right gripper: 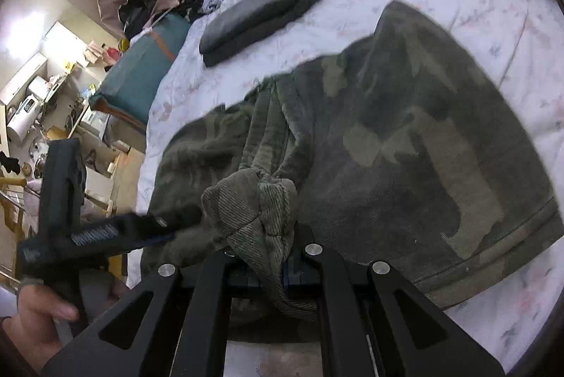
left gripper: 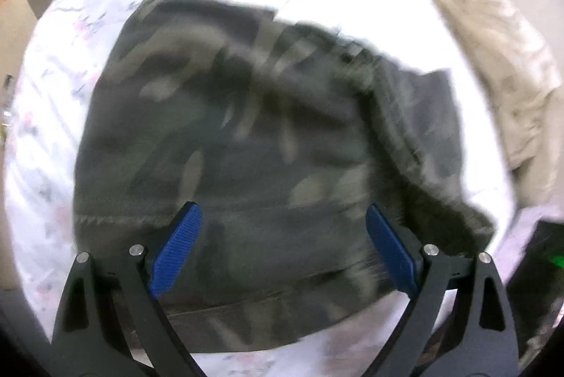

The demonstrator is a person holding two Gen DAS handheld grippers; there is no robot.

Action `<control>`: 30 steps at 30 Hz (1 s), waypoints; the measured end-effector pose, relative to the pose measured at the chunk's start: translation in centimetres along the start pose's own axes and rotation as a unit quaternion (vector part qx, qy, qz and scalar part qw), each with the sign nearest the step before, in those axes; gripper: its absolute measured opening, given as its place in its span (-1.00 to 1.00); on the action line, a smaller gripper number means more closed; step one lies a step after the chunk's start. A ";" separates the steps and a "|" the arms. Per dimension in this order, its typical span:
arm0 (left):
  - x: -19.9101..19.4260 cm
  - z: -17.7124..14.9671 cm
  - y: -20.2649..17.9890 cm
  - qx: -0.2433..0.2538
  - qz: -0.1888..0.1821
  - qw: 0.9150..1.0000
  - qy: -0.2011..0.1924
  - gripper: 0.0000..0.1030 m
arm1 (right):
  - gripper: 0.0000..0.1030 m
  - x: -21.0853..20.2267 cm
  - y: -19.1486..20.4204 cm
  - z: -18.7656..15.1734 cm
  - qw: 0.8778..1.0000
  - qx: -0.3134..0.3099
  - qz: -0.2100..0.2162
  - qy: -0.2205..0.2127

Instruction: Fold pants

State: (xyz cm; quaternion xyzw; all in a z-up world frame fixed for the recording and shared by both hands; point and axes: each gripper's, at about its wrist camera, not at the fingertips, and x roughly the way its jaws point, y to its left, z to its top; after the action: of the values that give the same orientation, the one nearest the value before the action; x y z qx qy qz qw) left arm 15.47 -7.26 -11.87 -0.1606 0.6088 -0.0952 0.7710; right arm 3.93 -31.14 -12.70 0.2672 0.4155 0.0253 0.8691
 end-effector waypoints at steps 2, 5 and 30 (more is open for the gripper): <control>-0.7 2.2 -0.5 -0.009 -0.033 0.999 -0.007 0.77 | -0.89 -0.9 -0.7 0.0 1.000 0.017 0.005 -0.009; 0.7 5.7 -1.5 -0.041 -0.073 0.996 0.008 0.77 | -0.89 -2.3 -1.4 -0.1 0.999 0.039 0.017 -0.024; 2.7 12.3 -11.8 0.172 0.005 0.985 0.005 -0.98 | -0.89 -3.2 4.1 -1.1 0.996 -0.087 0.001 -0.035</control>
State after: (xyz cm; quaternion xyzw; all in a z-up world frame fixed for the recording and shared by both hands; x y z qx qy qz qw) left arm 28.62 -17.58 -7.47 -0.0218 0.5882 -0.1954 0.7845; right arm 1.76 -27.97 -9.05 0.1917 0.3809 0.0524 0.9030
